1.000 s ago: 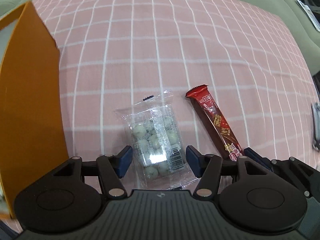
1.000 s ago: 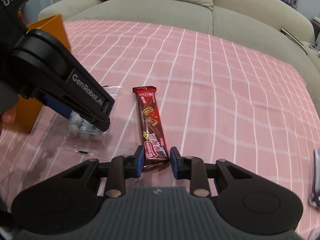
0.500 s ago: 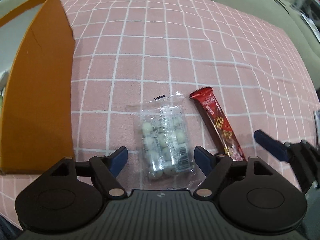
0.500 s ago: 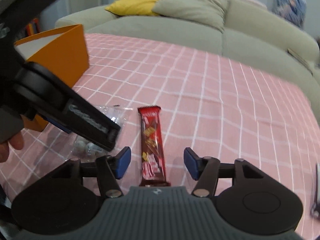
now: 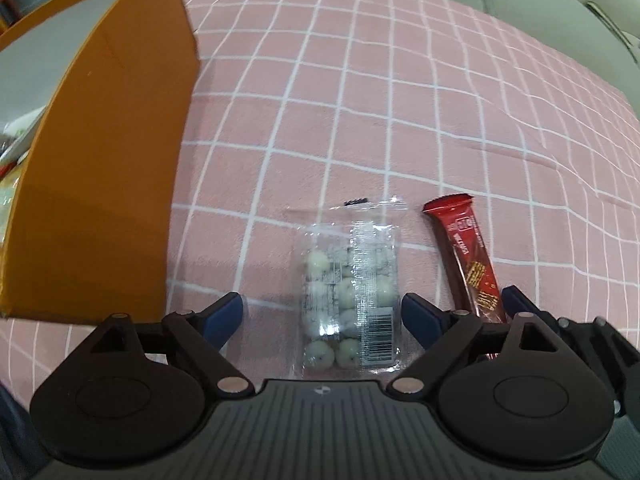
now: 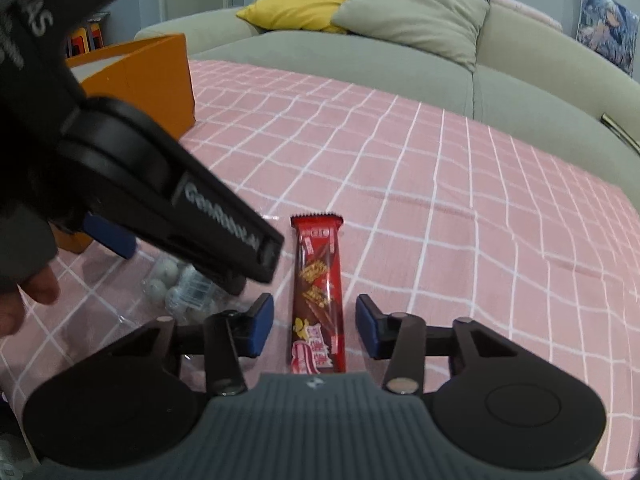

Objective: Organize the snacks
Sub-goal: 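Close the left tool on the clear ball packet while the right tool closes on the chocolate bar, then carry the ball packet and chocolate bar over the box and open both tools, then withdraw both open tools up and away from the box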

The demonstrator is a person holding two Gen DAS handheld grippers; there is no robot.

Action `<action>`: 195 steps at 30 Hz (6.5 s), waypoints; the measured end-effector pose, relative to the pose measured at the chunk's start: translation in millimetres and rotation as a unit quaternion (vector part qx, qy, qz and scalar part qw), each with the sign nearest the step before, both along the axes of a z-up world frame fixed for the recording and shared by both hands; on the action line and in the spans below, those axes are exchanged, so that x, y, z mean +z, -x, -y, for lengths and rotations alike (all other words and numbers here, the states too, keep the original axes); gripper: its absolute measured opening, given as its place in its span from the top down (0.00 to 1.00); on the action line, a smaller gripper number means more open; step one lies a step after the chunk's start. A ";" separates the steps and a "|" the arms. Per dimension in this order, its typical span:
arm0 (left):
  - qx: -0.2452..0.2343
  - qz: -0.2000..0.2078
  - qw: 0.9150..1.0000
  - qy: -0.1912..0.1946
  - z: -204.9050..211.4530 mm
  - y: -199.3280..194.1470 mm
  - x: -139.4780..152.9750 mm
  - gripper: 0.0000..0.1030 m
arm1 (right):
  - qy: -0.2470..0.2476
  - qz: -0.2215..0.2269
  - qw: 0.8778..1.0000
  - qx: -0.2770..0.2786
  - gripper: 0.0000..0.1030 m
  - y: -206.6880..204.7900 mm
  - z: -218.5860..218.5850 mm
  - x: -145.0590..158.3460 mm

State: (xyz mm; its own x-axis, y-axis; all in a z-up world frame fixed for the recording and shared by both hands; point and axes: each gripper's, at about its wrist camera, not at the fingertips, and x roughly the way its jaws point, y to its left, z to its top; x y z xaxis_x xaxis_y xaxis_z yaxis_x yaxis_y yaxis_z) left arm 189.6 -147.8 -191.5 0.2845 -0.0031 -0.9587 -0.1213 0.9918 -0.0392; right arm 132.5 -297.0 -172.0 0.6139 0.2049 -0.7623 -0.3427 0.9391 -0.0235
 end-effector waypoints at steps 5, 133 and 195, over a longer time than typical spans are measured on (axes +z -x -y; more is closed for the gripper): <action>0.008 0.014 1.000 0.004 -6.9 4.1 8.4 0.00 | -0.005 -0.004 1.000 0.000 0.70 1.2 1.5 -0.5; -0.020 0.068 0.997 -0.014 -281.5 -15.2 101.8 0.35 | 0.112 -0.045 0.968 0.218 0.81 -86.9 -316.8 81.5; 0.018 0.298 0.950 -0.085 -217.4 147.2 212.4 0.14 | -0.087 0.098 0.991 -0.030 0.04 76.4 -158.8 207.1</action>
